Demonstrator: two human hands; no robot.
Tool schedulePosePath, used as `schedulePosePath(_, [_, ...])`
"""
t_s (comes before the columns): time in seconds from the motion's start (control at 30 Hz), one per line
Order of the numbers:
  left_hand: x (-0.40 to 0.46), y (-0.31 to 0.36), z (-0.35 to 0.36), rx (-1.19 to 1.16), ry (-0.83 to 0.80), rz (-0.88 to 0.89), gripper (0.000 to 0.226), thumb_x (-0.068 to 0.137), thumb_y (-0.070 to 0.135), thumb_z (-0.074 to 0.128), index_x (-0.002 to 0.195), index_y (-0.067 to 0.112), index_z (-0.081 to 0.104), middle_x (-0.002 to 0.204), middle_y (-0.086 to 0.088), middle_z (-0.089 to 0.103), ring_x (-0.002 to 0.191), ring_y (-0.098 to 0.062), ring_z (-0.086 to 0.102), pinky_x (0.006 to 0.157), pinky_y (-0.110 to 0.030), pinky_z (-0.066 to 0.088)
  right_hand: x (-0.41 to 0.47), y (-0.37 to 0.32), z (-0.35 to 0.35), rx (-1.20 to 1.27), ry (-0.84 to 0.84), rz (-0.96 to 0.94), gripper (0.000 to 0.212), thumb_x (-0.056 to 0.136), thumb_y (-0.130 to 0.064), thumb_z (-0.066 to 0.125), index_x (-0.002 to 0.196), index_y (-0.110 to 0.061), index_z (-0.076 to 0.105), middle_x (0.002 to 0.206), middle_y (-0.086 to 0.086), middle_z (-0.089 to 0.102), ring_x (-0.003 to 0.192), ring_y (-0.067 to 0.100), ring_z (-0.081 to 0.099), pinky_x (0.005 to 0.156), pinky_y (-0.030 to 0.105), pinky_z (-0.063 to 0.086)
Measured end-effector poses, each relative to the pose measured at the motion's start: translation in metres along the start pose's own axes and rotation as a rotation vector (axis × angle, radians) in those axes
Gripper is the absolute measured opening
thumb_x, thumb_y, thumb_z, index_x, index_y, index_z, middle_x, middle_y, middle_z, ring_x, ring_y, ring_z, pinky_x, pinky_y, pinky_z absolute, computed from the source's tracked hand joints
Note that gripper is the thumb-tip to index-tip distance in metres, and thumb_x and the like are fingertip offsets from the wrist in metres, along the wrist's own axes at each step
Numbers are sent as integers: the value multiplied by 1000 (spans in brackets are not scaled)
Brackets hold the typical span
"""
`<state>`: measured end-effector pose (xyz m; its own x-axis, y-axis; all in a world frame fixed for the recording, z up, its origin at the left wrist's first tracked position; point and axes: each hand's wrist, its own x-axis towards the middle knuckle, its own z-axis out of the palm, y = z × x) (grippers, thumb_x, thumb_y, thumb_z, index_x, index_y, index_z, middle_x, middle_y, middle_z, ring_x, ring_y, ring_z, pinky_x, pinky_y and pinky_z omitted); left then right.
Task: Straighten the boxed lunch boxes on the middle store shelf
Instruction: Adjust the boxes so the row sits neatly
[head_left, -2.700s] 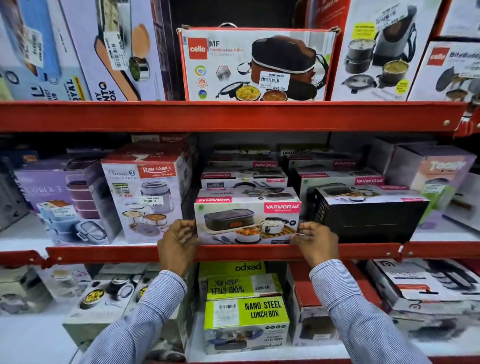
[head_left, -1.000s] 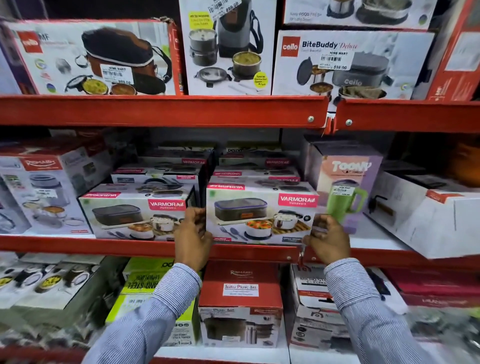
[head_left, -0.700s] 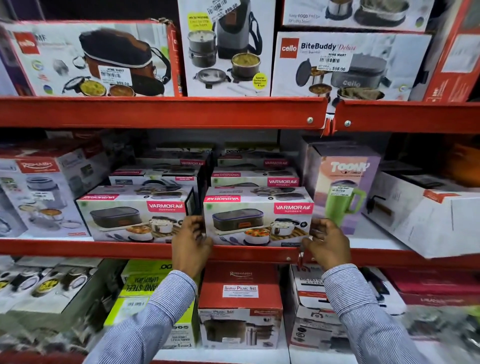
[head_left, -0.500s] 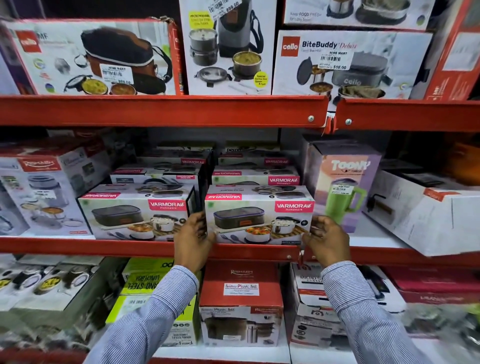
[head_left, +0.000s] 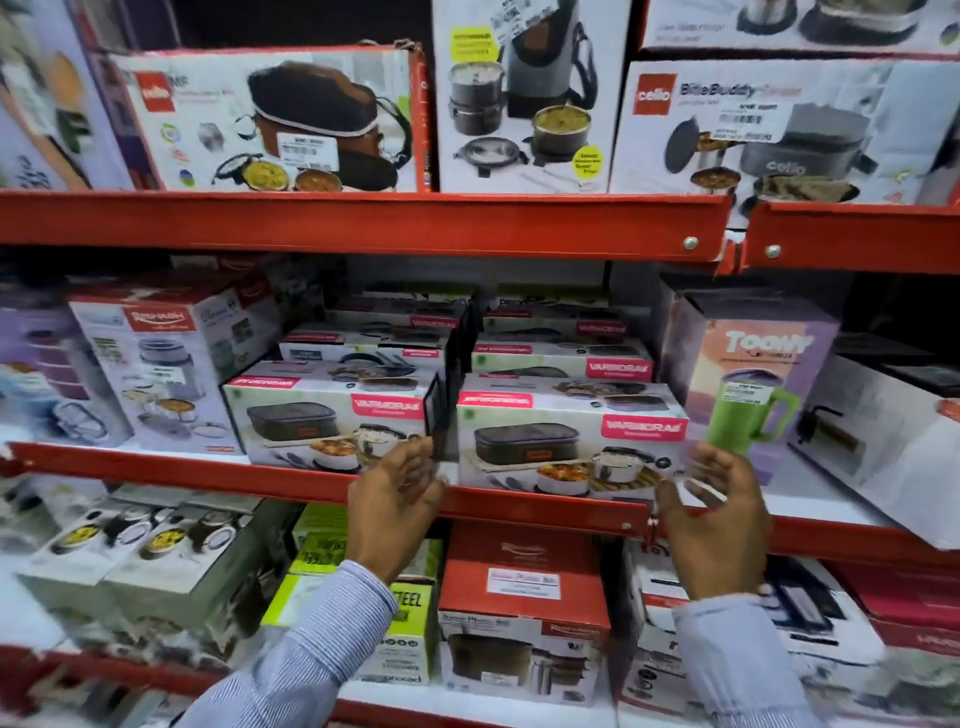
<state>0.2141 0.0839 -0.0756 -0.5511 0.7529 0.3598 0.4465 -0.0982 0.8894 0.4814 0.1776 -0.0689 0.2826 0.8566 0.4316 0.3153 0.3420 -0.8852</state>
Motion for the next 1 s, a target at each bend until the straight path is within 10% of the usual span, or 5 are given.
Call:
schedulePosePath(0.17, [-1,-31,-79,-56,289,67,21,84,5,74,94,24,77,91,1,80,81,-6,75,84,-34,63,-72,-52,53,90,-156,-202,22,81,-20,67,100,-30,64,98,-12,70,91,4,67,80,26,54])
schedulePosePath(0.3, [27,-60,-139,-48,408,37,25,87,12,71,111,21,73,103,2,78,97,-19,76,88,-32,62,-107,-73,120,120,-384,-147,36,80,-15,69,114,-25,64,110,-7,72,99,5,68,89,29,55])
schedulePosePath(0.53, [70,-103,-183,3,178,-14,61,86,12,73,142,14,51,132,2,62,125,-24,64,108,-42,50,-133,-79,192,-140,-327,-18,70,83,-30,69,144,-12,41,138,10,59,124,26,58,103,40,48])
schedulePosePath(1.0, [78,-116,-199,-85,-48,-19,66,86,17,75,146,23,50,140,0,65,126,-11,62,110,-39,52,-134,-87,206,-214,-312,69,58,81,-16,72,134,-8,53,128,12,66,117,27,63,99,35,49])
